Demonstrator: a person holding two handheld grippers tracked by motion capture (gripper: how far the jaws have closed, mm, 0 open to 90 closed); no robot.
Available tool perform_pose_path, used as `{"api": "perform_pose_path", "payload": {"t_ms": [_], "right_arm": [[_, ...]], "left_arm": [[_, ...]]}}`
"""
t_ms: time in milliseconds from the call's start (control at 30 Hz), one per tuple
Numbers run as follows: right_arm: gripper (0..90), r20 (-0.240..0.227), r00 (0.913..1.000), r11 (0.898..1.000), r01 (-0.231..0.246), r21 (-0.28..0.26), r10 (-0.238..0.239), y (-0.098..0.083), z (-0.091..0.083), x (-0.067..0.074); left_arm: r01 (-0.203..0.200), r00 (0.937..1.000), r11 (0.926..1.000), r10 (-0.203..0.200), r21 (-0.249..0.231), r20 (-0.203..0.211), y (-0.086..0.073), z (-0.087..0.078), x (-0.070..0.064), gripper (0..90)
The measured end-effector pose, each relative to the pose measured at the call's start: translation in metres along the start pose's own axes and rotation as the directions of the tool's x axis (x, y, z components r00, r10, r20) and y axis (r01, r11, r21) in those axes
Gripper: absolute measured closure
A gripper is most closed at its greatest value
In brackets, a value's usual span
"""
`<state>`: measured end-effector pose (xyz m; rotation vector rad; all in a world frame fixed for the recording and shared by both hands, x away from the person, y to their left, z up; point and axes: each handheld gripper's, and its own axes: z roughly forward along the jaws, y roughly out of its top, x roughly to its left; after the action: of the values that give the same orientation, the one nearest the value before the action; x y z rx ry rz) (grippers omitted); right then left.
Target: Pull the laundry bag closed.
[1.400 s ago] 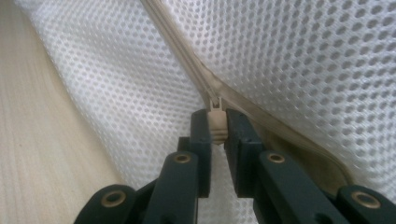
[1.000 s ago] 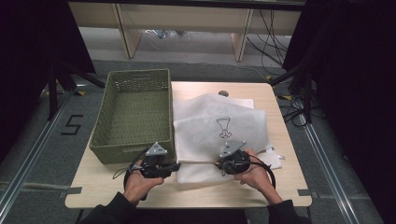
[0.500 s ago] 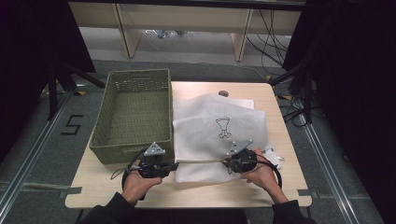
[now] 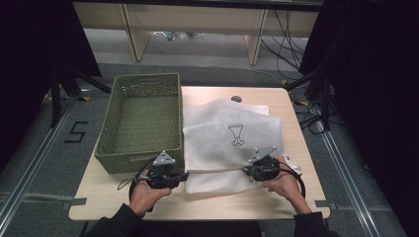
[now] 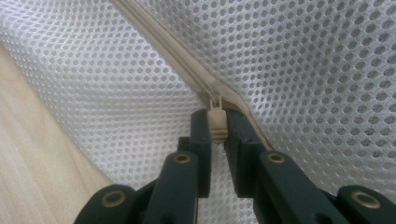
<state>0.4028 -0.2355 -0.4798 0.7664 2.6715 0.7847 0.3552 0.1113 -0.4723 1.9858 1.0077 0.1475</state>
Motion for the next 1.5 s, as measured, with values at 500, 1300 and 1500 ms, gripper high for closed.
{"api": "perform_pose_path", "payload": {"t_ms": [500,1300,1500], "right_arm": [[82.3,0.058,0.9963,0.998,-0.065,0.012,0.064,-0.018,-0.008,-0.015],[82.3,0.119,0.9908,0.997,-0.068,0.032,0.064,-0.041,-0.024,-0.033],[82.3,0.128,0.9885,0.996,-0.086,0.035,0.081,-0.042,-0.026,-0.034]], "left_arm": [[-0.017,0.9997,0.9996,0.017,0.023,-0.017,-0.001,-0.001,0.003,84.0],[-0.02,0.9994,0.9996,0.021,0.021,-0.026,-0.002,-0.001,0.004,84.1],[-0.026,0.9991,0.9994,0.027,0.023,-0.032,-0.001,-0.001,0.003,84.3]]}}
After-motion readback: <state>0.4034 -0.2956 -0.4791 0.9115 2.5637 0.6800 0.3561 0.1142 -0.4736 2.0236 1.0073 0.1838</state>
